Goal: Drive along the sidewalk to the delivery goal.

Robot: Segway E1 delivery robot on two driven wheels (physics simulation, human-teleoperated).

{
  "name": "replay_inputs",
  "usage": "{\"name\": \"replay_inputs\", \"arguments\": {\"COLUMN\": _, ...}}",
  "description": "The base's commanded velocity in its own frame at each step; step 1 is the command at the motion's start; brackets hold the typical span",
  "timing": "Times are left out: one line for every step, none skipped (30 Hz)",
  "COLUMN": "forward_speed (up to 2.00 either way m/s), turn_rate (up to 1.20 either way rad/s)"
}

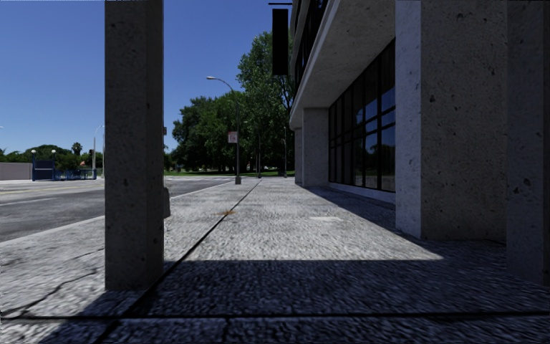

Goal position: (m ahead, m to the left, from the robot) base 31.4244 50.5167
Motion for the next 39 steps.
{"name": "replay_inputs", "arguments": {"forward_speed": 2.0, "turn_rate": 0.0}}
{"name": "replay_inputs", "arguments": {"forward_speed": 2.0, "turn_rate": 0.0}}
{"name": "replay_inputs", "arguments": {"forward_speed": 2.0, "turn_rate": 0.0}}
{"name": "replay_inputs", "arguments": {"forward_speed": 2.0, "turn_rate": 0.0}}
{"name": "replay_inputs", "arguments": {"forward_speed": 2.0, "turn_rate": 0.0}}
{"name": "replay_inputs", "arguments": {"forward_speed": 2.0, "turn_rate": 0.0}}
{"name": "replay_inputs", "arguments": {"forward_speed": 2.0, "turn_rate": 0.0}}
{"name": "replay_inputs", "arguments": {"forward_speed": 2.0, "turn_rate": 0.0}}
{"name": "replay_inputs", "arguments": {"forward_speed": 2.0, "turn_rate": 0.0}}
{"name": "replay_inputs", "arguments": {"forward_speed": 2.0, "turn_rate": 0.0}}
{"name": "replay_inputs", "arguments": {"forward_speed": 2.0, "turn_rate": 0.0}}
{"name": "replay_inputs", "arguments": {"forward_speed": 2.0, "turn_rate": 0.0}}
{"name": "replay_inputs", "arguments": {"forward_speed": 2.0, "turn_rate": 0.0}}
{"name": "replay_inputs", "arguments": {"forward_speed": 2.0, "turn_rate": 0.0}}
{"name": "replay_inputs", "arguments": {"forward_speed": 2.0, "turn_rate": 0.0}}
{"name": "replay_inputs", "arguments": {"forward_speed": 2.0, "turn_rate": 0.0}}
{"name": "replay_inputs", "arguments": {"forward_speed": 2.0, "turn_rate": 0.0}}
{"name": "replay_inputs", "arguments": {"forward_speed": 2.0, "turn_rate": 0.0}}
{"name": "replay_inputs", "arguments": {"forward_speed": 2.0, "turn_rate": 0.0}}
{"name": "replay_inputs", "arguments": {"forward_speed": 2.0, "turn_rate": 0.0}}
{"name": "replay_inputs", "arguments": {"forward_speed": 2.0, "turn_rate": 0.0}}
{"name": "replay_inputs", "arguments": {"forward_speed": 2.0, "turn_rate": 0.0}}
{"name": "replay_inputs", "arguments": {"forward_speed": 2.0, "turn_rate": 0.0}}
{"name": "replay_inputs", "arguments": {"forward_speed": 2.0, "turn_rate": 0.0}}
{"name": "replay_inputs", "arguments": {"forward_speed": 2.0, "turn_rate": 0.0}}
{"name": "replay_inputs", "arguments": {"forward_speed": 2.0, "turn_rate": 0.0}}
{"name": "replay_inputs", "arguments": {"forward_speed": 2.0, "turn_rate": 0.0}}
{"name": "replay_inputs", "arguments": {"forward_speed": 2.0, "turn_rate": 0.0}}
{"name": "replay_inputs", "arguments": {"forward_speed": 2.0, "turn_rate": 0.0}}
{"name": "replay_inputs", "arguments": {"forward_speed": 2.0, "turn_rate": 0.0}}
{"name": "replay_inputs", "arguments": {"forward_speed": 2.0, "turn_rate": 0.0}}
{"name": "replay_inputs", "arguments": {"forward_speed": 2.0, "turn_rate": 0.0}}
{"name": "replay_inputs", "arguments": {"forward_speed": 2.0, "turn_rate": 0.0}}
{"name": "replay_inputs", "arguments": {"forward_speed": 2.0, "turn_rate": 0.0}}
{"name": "replay_inputs", "arguments": {"forward_speed": 2.0, "turn_rate": 0.0}}
{"name": "replay_inputs", "arguments": {"forward_speed": 2.0, "turn_rate": 0.0}}
{"name": "replay_inputs", "arguments": {"forward_speed": 2.0, "turn_rate": 0.0}}
{"name": "replay_inputs", "arguments": {"forward_speed": 2.0, "turn_rate": 0.0}}
{"name": "replay_inputs", "arguments": {"forward_speed": 2.0, "turn_rate": 0.0}}
